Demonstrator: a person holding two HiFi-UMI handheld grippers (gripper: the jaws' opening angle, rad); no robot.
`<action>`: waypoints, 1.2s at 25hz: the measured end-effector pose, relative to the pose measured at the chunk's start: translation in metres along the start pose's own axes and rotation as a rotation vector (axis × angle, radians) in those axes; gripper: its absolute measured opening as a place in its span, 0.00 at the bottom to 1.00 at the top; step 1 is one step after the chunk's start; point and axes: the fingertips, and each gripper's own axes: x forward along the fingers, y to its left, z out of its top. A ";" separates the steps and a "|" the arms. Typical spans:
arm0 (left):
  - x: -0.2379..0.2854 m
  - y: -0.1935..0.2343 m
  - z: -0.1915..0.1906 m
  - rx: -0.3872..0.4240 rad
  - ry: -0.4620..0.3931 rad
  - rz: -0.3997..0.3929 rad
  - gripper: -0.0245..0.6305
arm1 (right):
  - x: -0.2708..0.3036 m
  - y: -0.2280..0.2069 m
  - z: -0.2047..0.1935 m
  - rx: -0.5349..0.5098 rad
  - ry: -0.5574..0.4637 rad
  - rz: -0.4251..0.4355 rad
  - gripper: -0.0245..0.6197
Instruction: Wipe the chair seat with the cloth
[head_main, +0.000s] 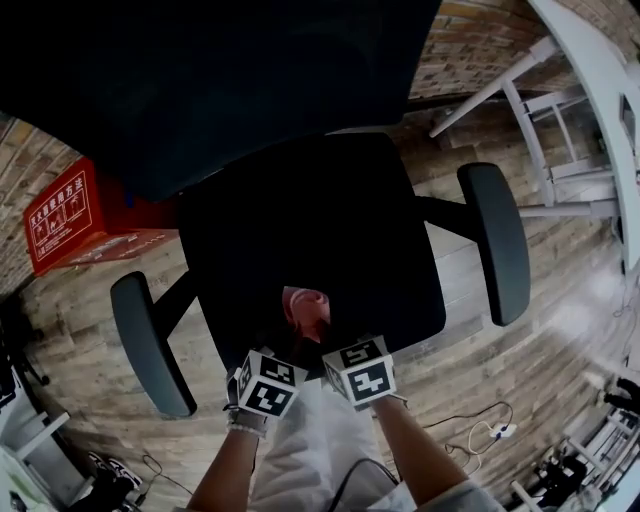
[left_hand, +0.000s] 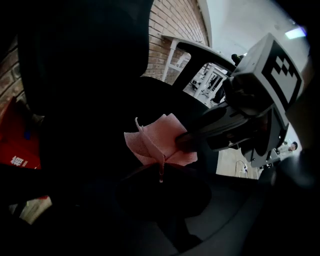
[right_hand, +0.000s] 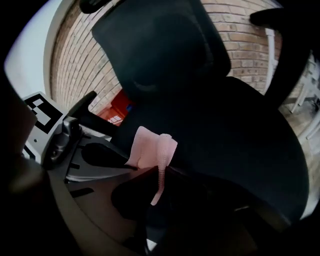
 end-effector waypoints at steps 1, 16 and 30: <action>-0.005 0.007 -0.008 -0.019 0.001 0.019 0.09 | 0.008 0.011 0.003 -0.043 0.010 0.029 0.12; -0.059 0.058 -0.079 -0.187 0.053 0.216 0.09 | 0.056 0.108 0.014 -0.192 0.077 0.234 0.12; -0.064 0.019 -0.133 -0.203 0.130 0.200 0.09 | 0.039 0.128 -0.051 -0.181 0.140 0.283 0.12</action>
